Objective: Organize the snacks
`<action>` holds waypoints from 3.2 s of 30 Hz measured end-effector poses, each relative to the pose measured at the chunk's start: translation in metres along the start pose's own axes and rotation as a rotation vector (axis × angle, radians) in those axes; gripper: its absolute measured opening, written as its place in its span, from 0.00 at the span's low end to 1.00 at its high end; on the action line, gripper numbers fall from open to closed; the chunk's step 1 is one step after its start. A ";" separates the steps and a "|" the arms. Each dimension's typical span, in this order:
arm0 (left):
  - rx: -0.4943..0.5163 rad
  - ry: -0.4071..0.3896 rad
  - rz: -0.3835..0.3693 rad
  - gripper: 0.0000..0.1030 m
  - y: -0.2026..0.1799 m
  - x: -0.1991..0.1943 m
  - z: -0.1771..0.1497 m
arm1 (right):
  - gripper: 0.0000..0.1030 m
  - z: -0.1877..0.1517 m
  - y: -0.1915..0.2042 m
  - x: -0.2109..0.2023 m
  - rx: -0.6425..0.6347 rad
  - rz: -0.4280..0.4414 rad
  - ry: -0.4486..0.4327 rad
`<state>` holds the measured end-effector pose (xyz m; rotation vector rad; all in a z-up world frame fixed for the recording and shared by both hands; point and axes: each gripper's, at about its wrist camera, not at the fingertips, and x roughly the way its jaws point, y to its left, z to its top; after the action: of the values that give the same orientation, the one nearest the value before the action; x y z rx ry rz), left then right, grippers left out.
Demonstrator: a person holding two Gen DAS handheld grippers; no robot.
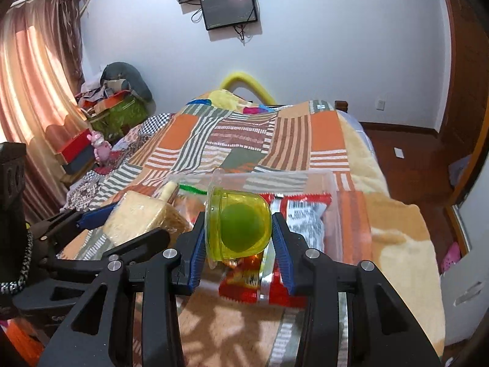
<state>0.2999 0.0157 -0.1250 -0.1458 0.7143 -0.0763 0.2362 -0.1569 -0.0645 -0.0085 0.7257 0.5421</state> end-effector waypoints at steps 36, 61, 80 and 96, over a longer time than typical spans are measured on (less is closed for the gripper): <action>0.087 -0.420 0.053 0.84 -0.038 -0.229 -0.003 | 0.52 0.006 0.045 -0.176 -0.091 -0.025 -0.345; 0.075 -0.462 0.059 0.99 -0.042 -0.267 -0.031 | 1.00 -0.025 0.065 -0.202 -0.096 -0.128 -0.448; 0.068 -0.452 0.062 0.99 -0.036 -0.264 -0.037 | 1.00 -0.030 0.068 -0.203 -0.112 -0.141 -0.431; 0.082 -0.432 0.034 1.00 -0.037 -0.262 -0.039 | 1.00 -0.029 0.068 -0.201 -0.107 -0.137 -0.426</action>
<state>0.0757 0.0061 0.0210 -0.0671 0.2814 -0.0392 0.0614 -0.1981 0.0528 -0.0410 0.2780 0.4315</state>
